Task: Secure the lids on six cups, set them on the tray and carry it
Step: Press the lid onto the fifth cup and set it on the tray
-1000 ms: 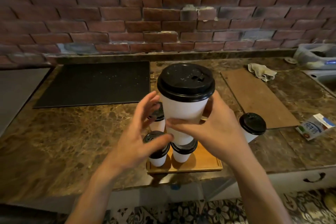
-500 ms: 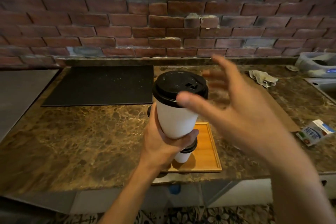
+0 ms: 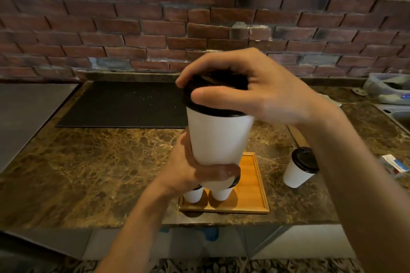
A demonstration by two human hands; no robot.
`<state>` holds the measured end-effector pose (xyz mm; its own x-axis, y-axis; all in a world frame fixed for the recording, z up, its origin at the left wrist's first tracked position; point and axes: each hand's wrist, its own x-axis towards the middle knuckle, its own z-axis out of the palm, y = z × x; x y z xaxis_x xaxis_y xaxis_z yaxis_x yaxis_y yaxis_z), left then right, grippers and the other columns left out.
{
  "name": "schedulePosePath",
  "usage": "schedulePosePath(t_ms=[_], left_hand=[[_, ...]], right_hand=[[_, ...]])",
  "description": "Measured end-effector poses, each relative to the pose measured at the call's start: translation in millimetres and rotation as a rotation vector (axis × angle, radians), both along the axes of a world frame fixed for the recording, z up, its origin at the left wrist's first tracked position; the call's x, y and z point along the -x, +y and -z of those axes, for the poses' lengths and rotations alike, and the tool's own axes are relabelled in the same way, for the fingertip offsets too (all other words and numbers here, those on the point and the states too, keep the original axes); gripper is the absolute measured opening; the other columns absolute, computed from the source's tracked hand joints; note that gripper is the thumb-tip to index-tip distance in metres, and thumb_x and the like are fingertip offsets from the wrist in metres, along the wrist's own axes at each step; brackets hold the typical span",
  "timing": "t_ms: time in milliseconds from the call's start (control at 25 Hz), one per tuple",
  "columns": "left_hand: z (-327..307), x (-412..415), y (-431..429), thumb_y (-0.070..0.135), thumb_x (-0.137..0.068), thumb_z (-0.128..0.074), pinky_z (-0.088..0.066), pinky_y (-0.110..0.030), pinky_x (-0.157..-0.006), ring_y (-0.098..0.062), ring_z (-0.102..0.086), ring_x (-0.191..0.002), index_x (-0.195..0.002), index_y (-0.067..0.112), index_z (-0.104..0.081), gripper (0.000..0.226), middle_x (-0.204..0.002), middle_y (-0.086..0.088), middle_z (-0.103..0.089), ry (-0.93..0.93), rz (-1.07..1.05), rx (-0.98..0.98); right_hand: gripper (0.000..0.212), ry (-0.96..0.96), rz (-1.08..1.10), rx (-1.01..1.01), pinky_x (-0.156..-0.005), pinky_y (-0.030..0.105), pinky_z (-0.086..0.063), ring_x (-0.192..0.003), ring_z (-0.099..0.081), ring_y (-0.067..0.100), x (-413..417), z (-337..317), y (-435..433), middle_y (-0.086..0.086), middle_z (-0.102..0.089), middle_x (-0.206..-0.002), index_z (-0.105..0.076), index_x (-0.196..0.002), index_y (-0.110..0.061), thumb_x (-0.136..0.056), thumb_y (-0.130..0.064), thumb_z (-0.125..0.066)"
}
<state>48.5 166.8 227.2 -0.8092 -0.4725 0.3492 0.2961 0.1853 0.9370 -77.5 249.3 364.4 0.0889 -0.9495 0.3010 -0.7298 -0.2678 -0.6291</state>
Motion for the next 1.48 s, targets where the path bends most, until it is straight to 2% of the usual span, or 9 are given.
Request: schedulePosePath(t_ms=[160, 400, 600, 840, 1040, 1200, 1280, 1400, 1480], left_hand=[[-6.4, 10.1, 4.5, 0.036, -0.048, -0.081, -0.052, -0.013, -0.064, -0.001, -0.065, -0.091, -0.110, 0.028, -0.051, 0.069, -0.095, 0.014, -0.066, 0.028, -0.193, 0.064], [-13.9, 0.0, -15.3, 0.018, -0.052, -0.082, -0.057, -0.026, -0.072, -0.017, -0.068, -0.096, -0.116, 0.016, -0.054, 0.070, -0.103, 0.001, -0.069, -0.010, 0.089, -0.003], [-12.9, 16.4, -7.6, 0.035, -0.048, -0.082, -0.053, -0.012, -0.065, 0.000, -0.064, -0.094, -0.112, 0.030, -0.048, 0.073, -0.099, 0.018, -0.066, 0.053, -0.217, 0.042], [-19.3, 4.8, -24.5, 0.018, -0.048, -0.082, -0.057, -0.030, -0.074, -0.020, -0.067, -0.097, -0.120, 0.014, -0.052, 0.078, -0.103, -0.001, -0.068, -0.016, 0.069, -0.028], [-22.1, 19.2, -15.5, 0.030, -0.049, -0.081, -0.053, -0.015, -0.065, -0.002, -0.066, -0.090, -0.115, 0.018, -0.051, 0.073, -0.095, 0.014, -0.069, 0.011, -0.127, 0.023], [-25.8, 6.4, -30.4, 0.012, -0.050, -0.079, -0.056, -0.048, -0.081, -0.032, -0.063, -0.102, -0.123, 0.005, -0.050, 0.079, -0.108, -0.014, -0.063, -0.045, 0.203, -0.079], [-27.2, 10.7, -25.4, 0.016, -0.051, -0.080, -0.056, -0.043, -0.079, -0.026, -0.065, -0.099, -0.118, 0.012, -0.055, 0.072, -0.104, -0.005, -0.066, -0.035, 0.146, -0.056], [-28.2, 23.8, -13.0, 0.031, -0.051, -0.079, -0.053, -0.017, -0.068, -0.004, -0.066, -0.088, -0.114, 0.013, -0.051, 0.072, -0.094, 0.012, -0.069, 0.025, -0.087, 0.020], [-24.1, 21.9, -17.2, 0.027, -0.050, -0.077, -0.054, -0.019, -0.069, -0.003, -0.067, -0.089, -0.113, 0.016, -0.049, 0.069, -0.094, 0.014, -0.069, 0.050, -0.070, 0.004]], right_hand=[[0.036, 0.484, 0.598, 0.118, -0.055, 0.029, -0.036, -0.073, -0.052, 0.014, -29.3, 13.5, -11.4, -0.012, -0.059, -0.085, -0.063, -0.098, -0.032, -0.089, -0.060, -0.042], [0.023, -0.103, -0.102, 0.014, -0.074, 0.018, -0.049, -0.096, -0.063, 0.004, 0.2, -18.8, -3.9, -0.006, -0.066, -0.105, -0.067, -0.112, -0.017, -0.093, -0.027, -0.060], [0.030, 0.367, 0.590, 0.157, -0.062, 0.032, -0.042, -0.082, -0.058, 0.014, -25.1, 11.9, -29.8, -0.011, -0.065, -0.090, -0.068, -0.100, -0.032, -0.091, -0.054, -0.049], [0.023, -0.044, -0.028, 0.075, -0.076, 0.016, -0.049, -0.098, -0.061, 0.000, 0.3, -15.8, -7.4, -0.011, -0.065, -0.108, -0.067, -0.113, -0.023, -0.092, -0.032, -0.061], [0.030, 0.442, 0.654, 0.268, -0.071, 0.032, -0.046, -0.087, -0.059, 0.011, -27.8, 10.4, -24.8, -0.013, -0.066, -0.096, -0.067, -0.105, -0.034, -0.094, -0.051, -0.045], [0.021, -0.020, 0.012, 0.062, -0.075, 0.016, -0.048, -0.097, -0.062, 0.002, -2.4, -18.0, -5.5, -0.011, -0.066, -0.107, -0.067, -0.113, -0.024, -0.095, -0.030, -0.061], [0.018, -0.053, 0.111, 0.127, -0.074, 0.015, -0.047, -0.095, -0.062, 0.001, -2.1, -10.4, -6.9, -0.013, -0.068, -0.101, -0.071, -0.109, -0.024, -0.095, -0.030, -0.060], [0.028, 0.366, 0.599, 0.376, -0.071, 0.027, -0.052, -0.087, -0.063, 0.006, -31.1, 9.7, -22.4, -0.015, -0.070, -0.092, -0.073, -0.101, -0.035, -0.094, -0.045, -0.048], [0.026, 0.394, 0.531, 0.348, -0.072, 0.029, -0.053, -0.089, -0.064, 0.006, -27.0, 2.9, -18.6, -0.016, -0.071, -0.095, -0.072, -0.103, -0.037, -0.093, -0.046, -0.049]])
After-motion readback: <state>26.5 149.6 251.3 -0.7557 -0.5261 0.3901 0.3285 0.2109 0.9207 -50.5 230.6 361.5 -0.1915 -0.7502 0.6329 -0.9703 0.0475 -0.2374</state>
